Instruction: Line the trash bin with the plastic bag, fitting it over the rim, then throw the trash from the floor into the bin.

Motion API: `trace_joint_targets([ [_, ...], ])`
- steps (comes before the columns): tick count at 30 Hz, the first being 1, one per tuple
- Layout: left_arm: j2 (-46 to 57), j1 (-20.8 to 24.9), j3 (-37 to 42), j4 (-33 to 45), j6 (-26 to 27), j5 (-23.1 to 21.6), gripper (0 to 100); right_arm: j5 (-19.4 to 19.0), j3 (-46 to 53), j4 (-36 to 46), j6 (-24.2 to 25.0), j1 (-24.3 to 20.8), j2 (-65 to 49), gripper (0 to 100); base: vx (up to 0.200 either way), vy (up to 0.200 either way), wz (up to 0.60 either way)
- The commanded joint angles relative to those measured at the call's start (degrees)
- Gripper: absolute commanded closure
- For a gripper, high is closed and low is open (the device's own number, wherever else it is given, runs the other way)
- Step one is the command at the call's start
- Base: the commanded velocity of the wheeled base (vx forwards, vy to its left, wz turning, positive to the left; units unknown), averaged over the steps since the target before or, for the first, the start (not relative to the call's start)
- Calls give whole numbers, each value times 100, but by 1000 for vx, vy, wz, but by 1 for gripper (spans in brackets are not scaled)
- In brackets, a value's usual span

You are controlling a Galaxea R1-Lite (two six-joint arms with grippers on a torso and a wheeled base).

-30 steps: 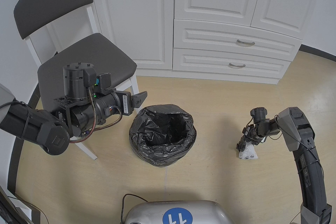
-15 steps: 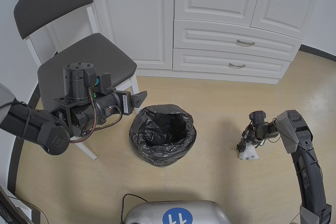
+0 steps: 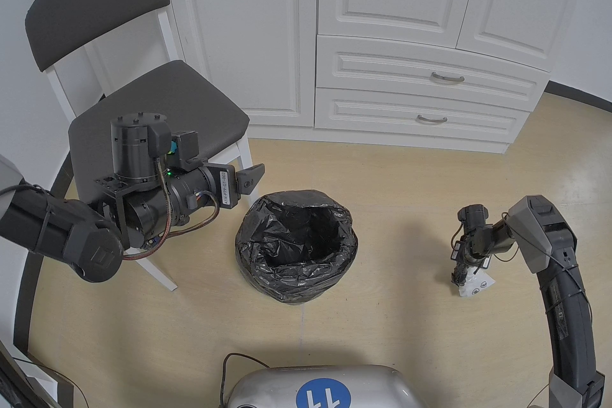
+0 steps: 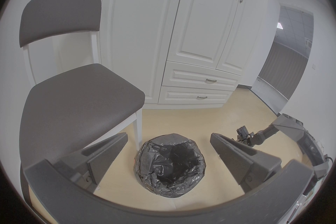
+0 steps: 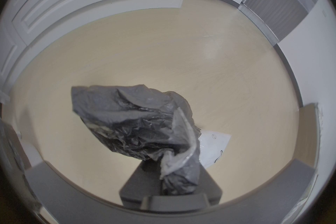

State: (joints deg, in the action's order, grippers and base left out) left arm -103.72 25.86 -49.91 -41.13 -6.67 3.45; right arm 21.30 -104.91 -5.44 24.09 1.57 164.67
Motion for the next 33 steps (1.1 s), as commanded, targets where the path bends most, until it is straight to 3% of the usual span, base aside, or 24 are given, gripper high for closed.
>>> trace_joint_targets([
  [1, 370, -19, 51, 79, 25, 7, 0, 287, 1368, -19, -757, 54, -1271, 100, 0, 0, 0],
  [4, 519, -28, 104, 97, 34, 7, 0, 569, 2581, -203, -1337, 27, -2317, 100, 0, 0, 0],
  [9, 642, 7, 183, 123, 60, -11, 0, 489, 4532, -1548, -2497, -105, -4022, 100, 0, 0, 0],
  [10, 642, 7, 183, 123, 60, -11, 0, 481, 4585, -1592, -2541, -105, -4066, 100, 0, 0, 0],
  [12, 677, -2, 192, 123, 104, -20, 0, 481, 5543, -2269, -3288, -140, -4786, 100, 0, 0, 0],
  [17, 730, 7, 227, 123, 122, -20, 0, 463, 6738, -3148, -4281, -333, -5859, 100, 0, 0, 0],
  [20, 757, 7, 245, 123, 131, -20, 0, 463, 7134, -3376, -4518, -482, -6263, 100, 0, 0, 0],
  [25, 862, 16, 262, 123, 139, -20, 0, 366, 8013, -3666, -5046, -1142, -7573, 100, 0, 0, 0],
  [33, 950, 7, 262, 123, 139, -20, 0, 349, 8426, -4035, -4949, -2460, -8381, 100, 0, 0, 0],
])
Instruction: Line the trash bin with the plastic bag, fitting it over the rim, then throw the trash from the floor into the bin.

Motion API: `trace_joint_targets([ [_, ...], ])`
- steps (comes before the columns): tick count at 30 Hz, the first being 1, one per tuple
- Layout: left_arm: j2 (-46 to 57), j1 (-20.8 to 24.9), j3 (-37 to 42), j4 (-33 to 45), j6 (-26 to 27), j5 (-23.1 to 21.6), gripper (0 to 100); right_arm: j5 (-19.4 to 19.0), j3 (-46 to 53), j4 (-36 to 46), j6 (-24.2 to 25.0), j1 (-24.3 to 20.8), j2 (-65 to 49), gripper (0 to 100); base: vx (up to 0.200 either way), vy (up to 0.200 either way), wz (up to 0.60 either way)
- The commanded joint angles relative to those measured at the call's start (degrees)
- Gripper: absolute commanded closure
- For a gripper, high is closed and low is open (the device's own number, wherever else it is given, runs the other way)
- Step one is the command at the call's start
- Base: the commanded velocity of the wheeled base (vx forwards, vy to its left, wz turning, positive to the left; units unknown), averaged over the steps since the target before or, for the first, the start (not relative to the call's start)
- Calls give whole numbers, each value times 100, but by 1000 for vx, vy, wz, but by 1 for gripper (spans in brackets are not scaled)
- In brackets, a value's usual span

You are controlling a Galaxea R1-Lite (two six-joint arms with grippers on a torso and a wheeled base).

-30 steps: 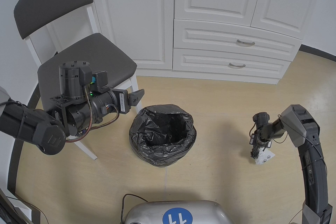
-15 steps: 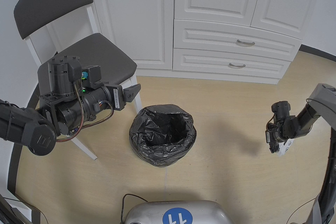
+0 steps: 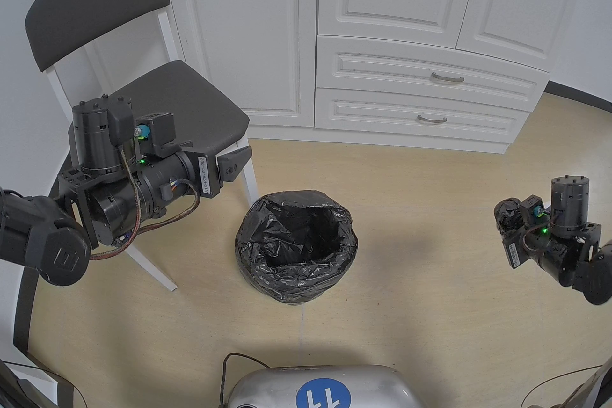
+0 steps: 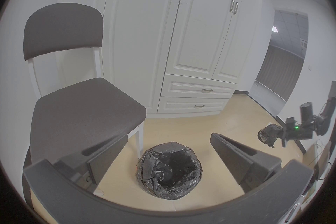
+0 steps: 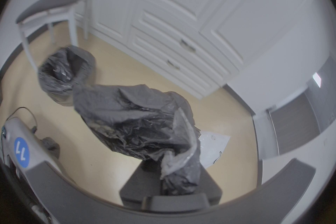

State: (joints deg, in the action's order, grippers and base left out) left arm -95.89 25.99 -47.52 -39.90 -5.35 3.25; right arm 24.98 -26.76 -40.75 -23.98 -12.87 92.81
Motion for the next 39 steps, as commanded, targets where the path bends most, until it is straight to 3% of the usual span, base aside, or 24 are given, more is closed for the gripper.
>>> trace_joint_targets([
  [1, 176, -6, 23, 0, 8, 0, 0, -11, 663, -697, -116, -1165, -1186, 100, 0, 0, 0],
  [8, 343, -41, 15, -9, 8, 0, 0, -46, 909, -2411, 183, -2325, -685, 100, 0, 0, 0],
  [15, 466, -50, 6, -44, -1, 0, 0, -28, 602, -3905, 1194, -3371, 1003, 100, 0, 0, 0],
  [17, 510, -103, 15, -79, -1, 0, 0, 25, 83, -4872, 1651, -3591, 2040, 100, 0, 0, 0],
  [22, 633, -244, -21, -88, -1, -18, 0, 42, -936, -4925, 2266, -3635, 3147, 100, 0, 0, 0],
  [24, 730, -331, -29, -88, -10, -27, 0, 51, -1560, -4925, 2960, -3687, 3490, 100, 0, 0, 0],
  [28, 826, -463, -56, -88, -19, -88, 0, 42, -2404, -4740, 3470, -3635, 3973, 100, 0, 0, 0],
  [31, 862, -516, -56, -88, -19, -185, 0, 51, -3204, -4239, 4173, -3599, 4439, 100, 0, 0, 0],
  [32, 862, -516, -56, -88, -19, -185, 0, 51, -3204, -4239, 4173, -3599, 4439, 100, 0, 0, 0],
  [34, 844, -516, -56, -88, -19, -194, 0, 51, -3679, -3615, 4745, -3512, 4720, 100, 0, 0, 0],
  [39, 844, -542, -73, -88, -19, -202, 0, -2, -4268, -2842, 5500, -3336, 5028, 100, 0, 0, 0],
])
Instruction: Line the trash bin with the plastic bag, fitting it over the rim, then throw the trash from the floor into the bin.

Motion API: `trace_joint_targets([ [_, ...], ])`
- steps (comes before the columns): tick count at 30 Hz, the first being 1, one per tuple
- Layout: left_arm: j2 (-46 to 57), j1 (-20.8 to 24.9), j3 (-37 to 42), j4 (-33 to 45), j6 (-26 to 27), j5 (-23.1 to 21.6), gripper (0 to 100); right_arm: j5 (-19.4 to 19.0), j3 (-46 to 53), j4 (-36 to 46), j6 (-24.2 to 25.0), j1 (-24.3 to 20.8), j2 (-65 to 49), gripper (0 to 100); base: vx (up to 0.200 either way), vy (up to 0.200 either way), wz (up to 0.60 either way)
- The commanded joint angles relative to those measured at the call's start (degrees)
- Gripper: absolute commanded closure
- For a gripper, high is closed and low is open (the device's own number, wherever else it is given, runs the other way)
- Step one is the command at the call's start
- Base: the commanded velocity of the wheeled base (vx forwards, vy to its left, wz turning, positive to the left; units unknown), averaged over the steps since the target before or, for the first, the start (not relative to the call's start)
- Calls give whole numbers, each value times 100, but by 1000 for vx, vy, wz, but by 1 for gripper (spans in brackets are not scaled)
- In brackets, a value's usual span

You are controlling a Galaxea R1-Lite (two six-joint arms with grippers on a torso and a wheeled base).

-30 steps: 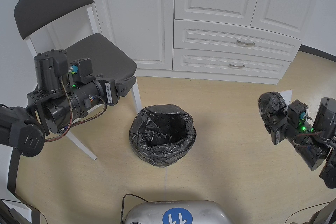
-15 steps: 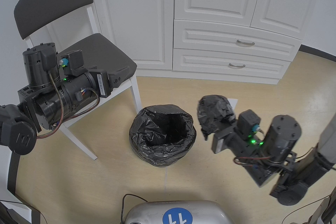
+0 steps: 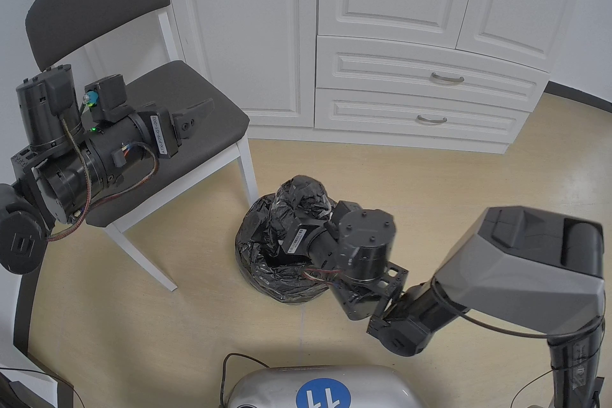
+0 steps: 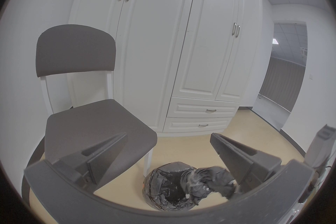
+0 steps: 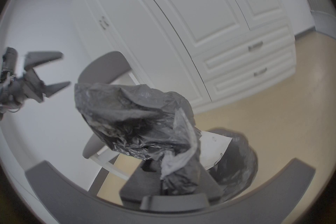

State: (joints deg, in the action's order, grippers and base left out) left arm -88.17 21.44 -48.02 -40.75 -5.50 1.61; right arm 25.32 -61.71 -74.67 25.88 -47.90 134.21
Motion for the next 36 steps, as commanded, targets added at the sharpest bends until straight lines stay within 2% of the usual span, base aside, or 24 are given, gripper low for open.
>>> trace_joint_targets([
  [1, 64, -105, -23, -3, -4, -38, 0, -53, -878, 682, 629, 211, 958, 100, 0, 0, 0],
  [4, 37, -149, -41, -12, -4, -38, 0, -62, -1230, 769, 831, 316, 1240, 100, 0, 0, 0],
  [10, 20, -228, -67, -12, -13, -47, 0, -71, -1862, 787, 866, 518, 1837, 100, 0, 0, 0],
  [36, 11, -290, -85, -20, -13, -55, 0, -159, -1933, 1016, 857, 571, 2162, 100, 0, 0, 0],
])
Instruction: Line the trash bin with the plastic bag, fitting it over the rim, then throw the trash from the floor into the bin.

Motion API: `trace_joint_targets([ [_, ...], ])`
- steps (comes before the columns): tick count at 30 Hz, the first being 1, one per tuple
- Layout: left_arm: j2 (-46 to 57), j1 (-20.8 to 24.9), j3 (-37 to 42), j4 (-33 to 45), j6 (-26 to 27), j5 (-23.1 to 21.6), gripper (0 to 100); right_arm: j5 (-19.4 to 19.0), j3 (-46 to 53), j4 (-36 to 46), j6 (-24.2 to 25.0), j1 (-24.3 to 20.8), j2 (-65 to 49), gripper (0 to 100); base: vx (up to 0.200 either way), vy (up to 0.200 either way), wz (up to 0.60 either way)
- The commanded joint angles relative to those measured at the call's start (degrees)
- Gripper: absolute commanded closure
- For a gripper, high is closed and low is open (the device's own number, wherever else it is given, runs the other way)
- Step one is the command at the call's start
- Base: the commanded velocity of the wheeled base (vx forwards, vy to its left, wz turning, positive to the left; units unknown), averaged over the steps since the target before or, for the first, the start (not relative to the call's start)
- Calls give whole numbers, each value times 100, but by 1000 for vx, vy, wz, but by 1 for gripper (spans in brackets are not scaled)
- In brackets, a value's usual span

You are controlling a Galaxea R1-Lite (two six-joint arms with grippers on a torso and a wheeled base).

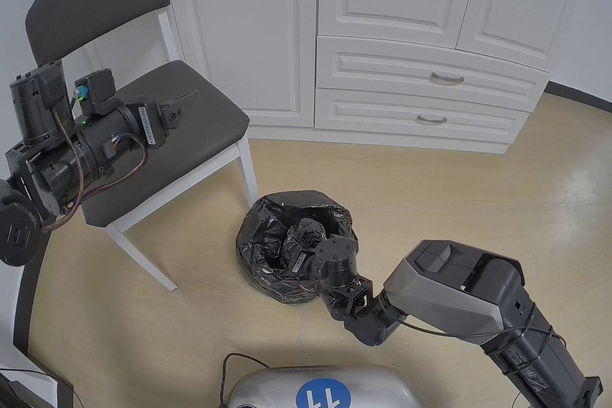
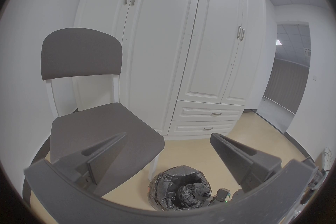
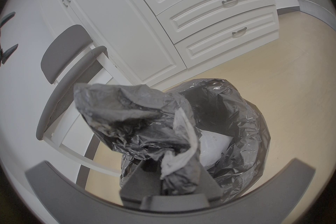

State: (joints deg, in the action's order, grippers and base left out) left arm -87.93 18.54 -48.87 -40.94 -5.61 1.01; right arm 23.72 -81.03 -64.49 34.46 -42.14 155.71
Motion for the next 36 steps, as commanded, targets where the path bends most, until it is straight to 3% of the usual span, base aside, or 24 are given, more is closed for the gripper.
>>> trace_joint_targets([
  [1, -14, 0, 0, -2, -2, 4, 0, 1, 0, -2, -1, -4, 12, 100, 0, 0, 0],
  [18, -14, 0, 0, -2, -2, 4, 0, 80, -123, -240, -71, -31, 73, 100, 0, 0, 0],
  [19, -14, 0, -8, -2, -2, 4, 0, 80, -115, -240, -80, -31, 73, 0, 0, 0, 0],
  [36, -14, -26, 9, -2, -2, 4, 0, 177, -62, -284, -133, -4, -155, 0, 0, 0, 0],
])
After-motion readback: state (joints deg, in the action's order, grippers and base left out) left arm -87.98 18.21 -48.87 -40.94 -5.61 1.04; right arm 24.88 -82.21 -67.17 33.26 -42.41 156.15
